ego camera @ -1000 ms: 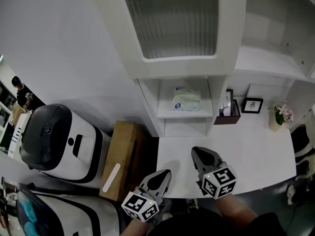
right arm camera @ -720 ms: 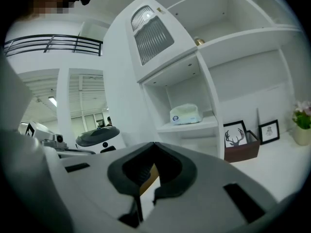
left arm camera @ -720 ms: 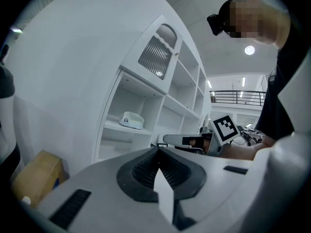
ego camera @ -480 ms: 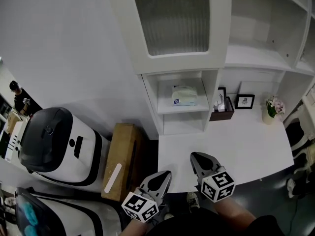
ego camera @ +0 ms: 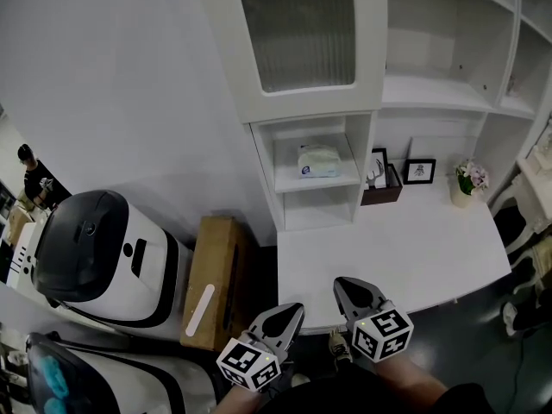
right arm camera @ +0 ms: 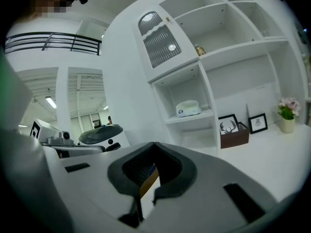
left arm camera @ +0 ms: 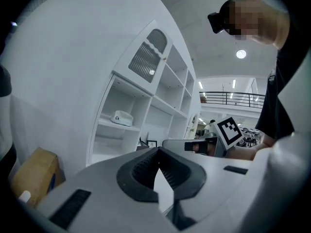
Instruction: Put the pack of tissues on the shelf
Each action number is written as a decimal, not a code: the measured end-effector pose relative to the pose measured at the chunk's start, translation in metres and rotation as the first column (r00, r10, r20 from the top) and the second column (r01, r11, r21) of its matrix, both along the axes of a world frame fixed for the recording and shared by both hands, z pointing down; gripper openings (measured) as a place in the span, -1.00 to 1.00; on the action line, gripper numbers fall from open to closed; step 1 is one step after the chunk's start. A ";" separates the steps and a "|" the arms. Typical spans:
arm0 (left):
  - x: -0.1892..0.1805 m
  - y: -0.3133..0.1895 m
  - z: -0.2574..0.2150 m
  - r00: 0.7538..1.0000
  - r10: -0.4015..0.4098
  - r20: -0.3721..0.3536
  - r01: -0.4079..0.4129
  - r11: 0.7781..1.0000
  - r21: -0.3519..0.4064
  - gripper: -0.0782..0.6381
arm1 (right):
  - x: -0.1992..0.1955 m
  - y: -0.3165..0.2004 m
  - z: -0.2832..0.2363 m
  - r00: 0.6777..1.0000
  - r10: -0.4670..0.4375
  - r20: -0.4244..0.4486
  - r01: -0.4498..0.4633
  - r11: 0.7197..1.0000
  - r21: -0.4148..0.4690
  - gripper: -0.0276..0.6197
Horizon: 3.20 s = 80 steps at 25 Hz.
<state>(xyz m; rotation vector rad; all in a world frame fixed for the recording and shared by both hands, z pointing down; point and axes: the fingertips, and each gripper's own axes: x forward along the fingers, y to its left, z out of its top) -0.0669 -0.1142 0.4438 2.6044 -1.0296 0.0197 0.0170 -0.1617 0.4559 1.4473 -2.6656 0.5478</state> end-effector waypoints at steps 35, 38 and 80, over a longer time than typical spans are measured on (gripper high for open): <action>-0.014 0.094 0.015 0.991 0.135 -0.016 -0.135 0.991 -0.011 -0.77 | -0.007 0.129 0.017 0.988 0.154 -0.003 -0.154 0.988 -0.021 -0.91; -0.008 0.095 0.012 0.992 0.122 -0.022 -0.122 0.992 -0.011 -0.77 | -0.007 0.131 0.014 0.991 0.130 -0.007 -0.130 0.991 -0.020 -0.91; 0.123 0.114 0.026 0.994 -0.109 0.015 0.110 0.992 -0.055 -0.77 | 0.106 0.137 0.028 0.987 -0.158 0.021 0.159 0.985 -0.061 -0.91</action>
